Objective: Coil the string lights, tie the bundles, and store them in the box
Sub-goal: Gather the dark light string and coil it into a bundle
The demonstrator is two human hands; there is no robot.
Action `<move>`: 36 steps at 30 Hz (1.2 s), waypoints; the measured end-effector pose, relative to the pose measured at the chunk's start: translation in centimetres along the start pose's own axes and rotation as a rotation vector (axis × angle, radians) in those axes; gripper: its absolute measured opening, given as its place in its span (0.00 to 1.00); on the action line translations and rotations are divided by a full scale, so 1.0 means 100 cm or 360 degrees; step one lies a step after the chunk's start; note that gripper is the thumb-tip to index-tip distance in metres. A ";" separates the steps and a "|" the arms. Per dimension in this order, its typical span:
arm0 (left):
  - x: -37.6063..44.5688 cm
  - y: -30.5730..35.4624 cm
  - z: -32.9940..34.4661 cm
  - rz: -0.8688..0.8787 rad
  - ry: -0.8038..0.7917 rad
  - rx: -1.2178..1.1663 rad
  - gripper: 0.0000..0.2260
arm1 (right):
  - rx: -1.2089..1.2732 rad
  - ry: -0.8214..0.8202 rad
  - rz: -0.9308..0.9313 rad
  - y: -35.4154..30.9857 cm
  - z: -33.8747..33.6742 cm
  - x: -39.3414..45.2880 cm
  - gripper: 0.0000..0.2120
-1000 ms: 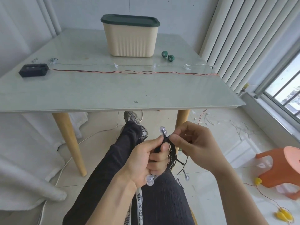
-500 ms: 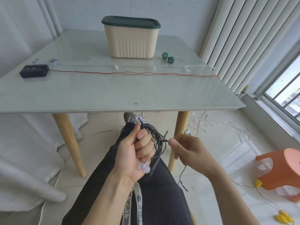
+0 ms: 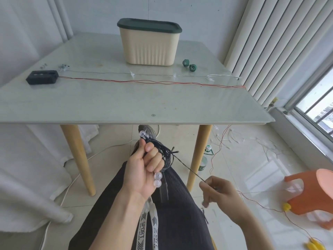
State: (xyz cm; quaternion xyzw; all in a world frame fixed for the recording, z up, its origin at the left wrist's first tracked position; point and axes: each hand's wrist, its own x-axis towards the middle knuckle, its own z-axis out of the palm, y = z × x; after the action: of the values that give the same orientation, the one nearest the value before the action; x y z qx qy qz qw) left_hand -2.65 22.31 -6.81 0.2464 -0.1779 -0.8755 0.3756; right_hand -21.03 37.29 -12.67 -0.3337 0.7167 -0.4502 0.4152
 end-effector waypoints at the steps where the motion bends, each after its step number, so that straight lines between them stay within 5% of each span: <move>1: 0.000 -0.001 0.000 0.0003 0.0021 -0.0009 0.18 | 0.0038 0.0029 0.0014 0.000 -0.003 -0.001 0.09; 8: 0.003 0.001 -0.006 0.0033 -0.0115 -0.0060 0.17 | 0.0054 0.0613 -0.0128 -0.016 -0.007 -0.006 0.09; 19: -0.002 -0.018 0.007 0.0112 -0.0005 0.0215 0.18 | -0.0528 -0.0035 -0.0341 -0.080 0.024 -0.040 0.07; 26: -0.001 -0.029 0.001 0.0005 -0.0058 0.0799 0.18 | -0.0770 -0.0029 -0.0882 -0.095 0.024 -0.035 0.13; 31: -0.009 -0.032 0.001 -0.0287 -0.0479 0.0985 0.21 | -0.0846 0.0010 -0.1094 -0.107 0.023 -0.025 0.14; 36: -0.011 -0.028 0.005 -0.0506 -0.0411 0.1002 0.17 | -0.0609 0.0066 -0.0892 -0.108 0.023 -0.014 0.11</move>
State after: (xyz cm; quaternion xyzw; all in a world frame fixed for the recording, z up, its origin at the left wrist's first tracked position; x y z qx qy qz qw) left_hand -3.85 25.07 -7.46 0.2619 -0.4437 -0.8492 0.1154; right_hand -17.28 33.65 -2.88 -0.5803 0.6768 -0.4109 0.1905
